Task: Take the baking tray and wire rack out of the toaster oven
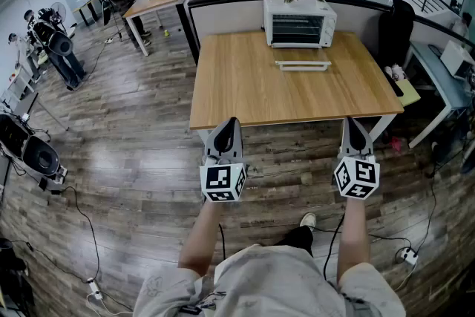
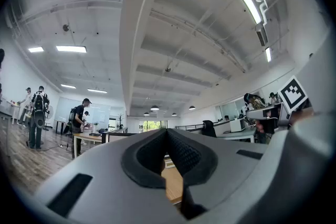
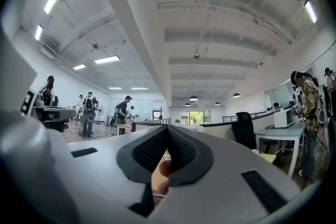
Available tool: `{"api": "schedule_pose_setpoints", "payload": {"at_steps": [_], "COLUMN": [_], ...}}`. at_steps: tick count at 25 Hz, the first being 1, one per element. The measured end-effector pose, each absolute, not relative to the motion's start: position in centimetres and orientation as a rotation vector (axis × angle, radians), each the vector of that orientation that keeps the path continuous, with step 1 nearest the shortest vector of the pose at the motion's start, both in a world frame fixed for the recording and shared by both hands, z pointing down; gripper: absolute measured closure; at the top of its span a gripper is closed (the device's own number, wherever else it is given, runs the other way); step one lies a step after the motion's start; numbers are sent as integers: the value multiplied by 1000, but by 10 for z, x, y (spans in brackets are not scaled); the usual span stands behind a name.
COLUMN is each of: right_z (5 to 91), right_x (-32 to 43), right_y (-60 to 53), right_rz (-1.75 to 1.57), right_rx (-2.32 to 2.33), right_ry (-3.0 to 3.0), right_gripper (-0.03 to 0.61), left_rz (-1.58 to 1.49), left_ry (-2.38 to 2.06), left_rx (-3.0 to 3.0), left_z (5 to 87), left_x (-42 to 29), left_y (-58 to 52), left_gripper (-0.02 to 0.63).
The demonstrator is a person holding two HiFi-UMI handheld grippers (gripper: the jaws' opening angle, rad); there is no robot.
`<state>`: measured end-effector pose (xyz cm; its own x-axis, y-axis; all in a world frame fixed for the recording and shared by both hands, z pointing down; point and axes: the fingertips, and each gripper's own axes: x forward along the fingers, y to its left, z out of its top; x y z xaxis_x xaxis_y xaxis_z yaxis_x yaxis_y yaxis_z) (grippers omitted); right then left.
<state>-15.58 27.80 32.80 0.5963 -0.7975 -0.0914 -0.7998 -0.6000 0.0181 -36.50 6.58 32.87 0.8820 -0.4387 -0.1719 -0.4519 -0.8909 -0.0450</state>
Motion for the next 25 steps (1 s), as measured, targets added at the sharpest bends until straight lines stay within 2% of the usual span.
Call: {"api": "schedule_pose_setpoints", "payload": {"at_steps": [23, 24, 25], "right_z": [338, 339, 342], "right_x": [-156, -156, -155], "right_y": [286, 286, 287], "right_rz": [142, 133, 124], "right_rx": [-2823, -2818, -2813], "right_ry": [1376, 1376, 1378], "right_gripper": [559, 550, 510], "left_rz": [206, 194, 181], "left_ry": [656, 655, 651], "left_rx": [-2964, -2959, -2959], "left_z": [331, 333, 335], "left_x": [-354, -352, -350], "left_y": [87, 88, 89], "left_gripper": [604, 604, 604]}}
